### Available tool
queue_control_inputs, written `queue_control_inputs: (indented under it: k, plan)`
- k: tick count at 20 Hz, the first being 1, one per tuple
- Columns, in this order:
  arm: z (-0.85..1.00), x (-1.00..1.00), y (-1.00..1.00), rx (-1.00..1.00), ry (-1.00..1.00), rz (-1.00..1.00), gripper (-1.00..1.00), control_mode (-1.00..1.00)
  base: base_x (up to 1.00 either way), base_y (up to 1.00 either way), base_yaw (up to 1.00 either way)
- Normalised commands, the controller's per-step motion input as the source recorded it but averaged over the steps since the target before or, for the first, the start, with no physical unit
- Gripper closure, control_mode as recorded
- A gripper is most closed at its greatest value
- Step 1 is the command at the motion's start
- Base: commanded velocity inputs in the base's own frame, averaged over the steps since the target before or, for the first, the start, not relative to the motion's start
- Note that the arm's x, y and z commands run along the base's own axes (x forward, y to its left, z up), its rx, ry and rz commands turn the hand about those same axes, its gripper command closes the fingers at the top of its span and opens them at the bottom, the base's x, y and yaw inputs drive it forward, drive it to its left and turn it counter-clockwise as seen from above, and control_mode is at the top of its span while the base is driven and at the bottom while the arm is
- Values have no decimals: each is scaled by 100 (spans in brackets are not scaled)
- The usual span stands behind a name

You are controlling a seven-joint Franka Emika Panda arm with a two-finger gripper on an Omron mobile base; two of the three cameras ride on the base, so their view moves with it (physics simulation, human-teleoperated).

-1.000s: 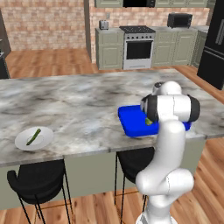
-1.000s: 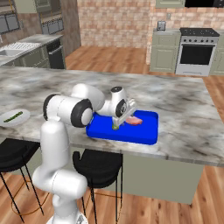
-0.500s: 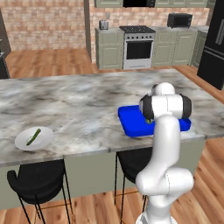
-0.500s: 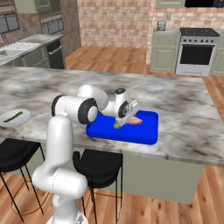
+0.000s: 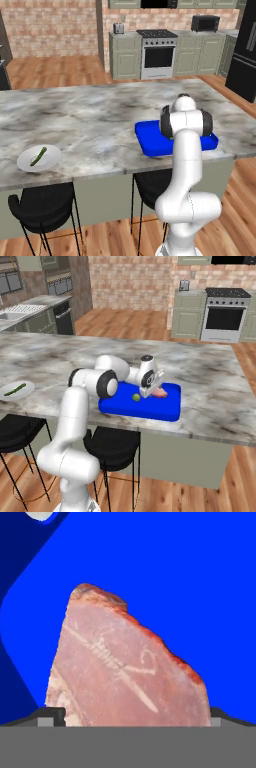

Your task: Create a steak meal by picking up the steak and asparagus from the tray and placing them on the plate. Leave the brussel sprout on the tray.

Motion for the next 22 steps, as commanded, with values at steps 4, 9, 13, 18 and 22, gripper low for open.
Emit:
queue_control_inputs:
  k: [4, 9, 13, 18, 22]
  plan:
    - [-65, 0, -18, 0, 0, 0, -100, -100, 0, 0, 0]
    - [-51, 0, -7, 0, 0, 0, 100, -100, 0, 0, 0]
    - [-11, 3, 0, 0, -1, 0, 100, -100, 0, 0, 0]
    - [-1, -6, 0, 0, -9, 0, 100, -100, 0, 0, 0]
    - [31, -22, 1, 0, -13, 2, 100, -100, 0, 0, 0]
